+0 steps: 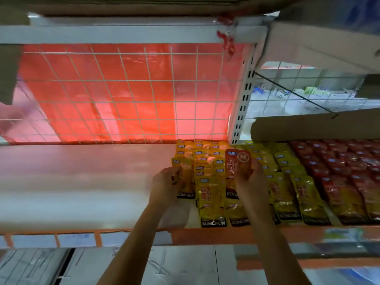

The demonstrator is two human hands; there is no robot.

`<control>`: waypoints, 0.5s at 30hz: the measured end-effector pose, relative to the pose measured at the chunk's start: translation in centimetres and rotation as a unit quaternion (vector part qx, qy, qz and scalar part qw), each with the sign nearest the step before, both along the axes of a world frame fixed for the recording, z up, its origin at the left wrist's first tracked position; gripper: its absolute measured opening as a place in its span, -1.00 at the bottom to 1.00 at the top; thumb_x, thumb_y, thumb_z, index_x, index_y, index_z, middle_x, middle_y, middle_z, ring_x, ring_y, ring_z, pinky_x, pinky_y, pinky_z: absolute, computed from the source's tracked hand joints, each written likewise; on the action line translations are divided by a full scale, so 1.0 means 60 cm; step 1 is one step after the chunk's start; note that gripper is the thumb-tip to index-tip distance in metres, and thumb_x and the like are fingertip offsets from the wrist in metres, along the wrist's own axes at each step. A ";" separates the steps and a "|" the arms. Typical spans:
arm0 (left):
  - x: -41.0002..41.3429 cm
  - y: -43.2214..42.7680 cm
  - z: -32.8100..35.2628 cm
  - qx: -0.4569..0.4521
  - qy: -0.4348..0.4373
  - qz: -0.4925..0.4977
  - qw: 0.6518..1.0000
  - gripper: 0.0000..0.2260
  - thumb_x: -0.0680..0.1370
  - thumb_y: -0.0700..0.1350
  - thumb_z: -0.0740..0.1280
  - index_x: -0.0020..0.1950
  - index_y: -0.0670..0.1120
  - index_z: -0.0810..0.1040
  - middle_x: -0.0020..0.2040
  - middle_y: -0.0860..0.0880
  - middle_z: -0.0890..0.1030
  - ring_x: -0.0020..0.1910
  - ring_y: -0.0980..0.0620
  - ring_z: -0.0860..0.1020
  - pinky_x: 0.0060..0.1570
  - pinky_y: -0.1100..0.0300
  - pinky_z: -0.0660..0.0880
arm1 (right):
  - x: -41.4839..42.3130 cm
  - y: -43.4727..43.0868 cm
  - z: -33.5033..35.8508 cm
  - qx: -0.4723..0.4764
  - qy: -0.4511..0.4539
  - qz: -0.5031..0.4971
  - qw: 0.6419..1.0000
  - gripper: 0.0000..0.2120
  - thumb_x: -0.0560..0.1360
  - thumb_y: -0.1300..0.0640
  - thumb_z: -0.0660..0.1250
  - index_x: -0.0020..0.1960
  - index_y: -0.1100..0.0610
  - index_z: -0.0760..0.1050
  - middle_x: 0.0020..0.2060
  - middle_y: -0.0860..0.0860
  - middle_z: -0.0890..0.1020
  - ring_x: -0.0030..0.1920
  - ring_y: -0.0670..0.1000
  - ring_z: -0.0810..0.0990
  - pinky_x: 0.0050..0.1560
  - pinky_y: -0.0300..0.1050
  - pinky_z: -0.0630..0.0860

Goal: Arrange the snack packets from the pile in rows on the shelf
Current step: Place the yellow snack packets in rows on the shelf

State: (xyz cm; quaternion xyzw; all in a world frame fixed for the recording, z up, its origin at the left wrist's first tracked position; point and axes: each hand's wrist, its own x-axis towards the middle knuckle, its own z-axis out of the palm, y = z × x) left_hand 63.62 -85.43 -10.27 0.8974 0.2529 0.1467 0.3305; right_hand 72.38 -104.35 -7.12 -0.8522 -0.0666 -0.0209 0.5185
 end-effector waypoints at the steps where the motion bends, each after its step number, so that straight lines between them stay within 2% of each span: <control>1: 0.002 -0.003 0.001 0.014 0.005 -0.006 1.000 -0.67 0.51 -0.16 0.41 0.27 -0.06 0.57 0.14 -0.08 0.63 -0.02 -0.04 0.62 -0.04 0.27 0.44 | 0.003 -0.008 -0.002 0.001 0.000 0.000 1.000 -0.46 0.54 0.07 0.32 0.48 0.05 0.25 0.13 0.04 0.61 0.09 0.11 0.60 0.06 -0.07 0.48; 4: 0.006 -0.010 0.003 0.039 0.021 -0.017 0.999 -0.76 0.51 -0.21 0.39 0.17 -0.13 0.61 0.09 -0.13 0.65 -0.03 -0.11 0.63 -0.02 0.15 0.50 | 0.002 -0.027 -0.004 -0.002 0.000 0.014 1.000 -0.45 0.54 0.08 0.33 0.48 0.07 0.23 0.06 0.06 0.63 -0.02 0.06 0.61 -0.02 -0.08 0.49; 8: 0.007 -0.018 0.007 0.105 0.026 -0.035 0.993 -0.79 0.51 -0.23 0.37 0.13 -0.12 0.64 0.01 -0.13 0.66 -0.08 -0.13 0.62 -0.03 0.13 0.51 | -0.001 -0.049 -0.006 0.009 0.000 0.012 1.000 -0.48 0.53 0.10 0.33 0.45 0.11 0.28 0.06 0.07 0.63 0.02 0.11 0.62 0.08 0.10 0.55; 11: 0.006 -0.032 0.011 0.167 -0.005 -0.012 0.986 -0.78 0.52 -0.21 0.36 0.15 -0.12 0.64 -0.06 -0.21 0.63 -0.10 -0.24 0.59 -0.05 0.00 0.51 | 0.001 -0.066 -0.010 -0.008 -0.012 -0.009 1.000 -0.49 0.54 0.05 0.32 0.44 0.12 0.28 0.08 0.06 0.63 0.05 0.10 0.61 0.09 0.12 0.54; 13: 0.015 -0.048 0.016 0.181 -0.007 0.015 0.983 -0.74 0.54 -0.14 0.32 0.21 -0.12 0.60 0.09 -0.23 0.60 0.09 -0.26 0.53 0.09 -0.03 0.42 | 0.000 -0.079 -0.013 0.003 -0.012 -0.021 1.000 -0.50 0.55 0.02 0.30 0.43 0.12 0.29 0.04 0.04 0.63 -0.01 0.07 0.63 0.04 0.09 0.56; 15: 0.033 -0.073 0.021 0.187 -0.005 0.013 0.982 -0.69 0.55 -0.09 0.29 0.29 -0.08 0.54 0.26 -0.17 0.54 0.28 -0.18 0.43 0.25 0.02 0.28 | 0.003 -0.097 -0.016 0.005 -0.012 -0.030 0.999 -0.52 0.56 0.01 0.29 0.42 0.13 0.30 0.02 0.03 0.63 -0.06 0.04 0.62 0.00 0.06 0.57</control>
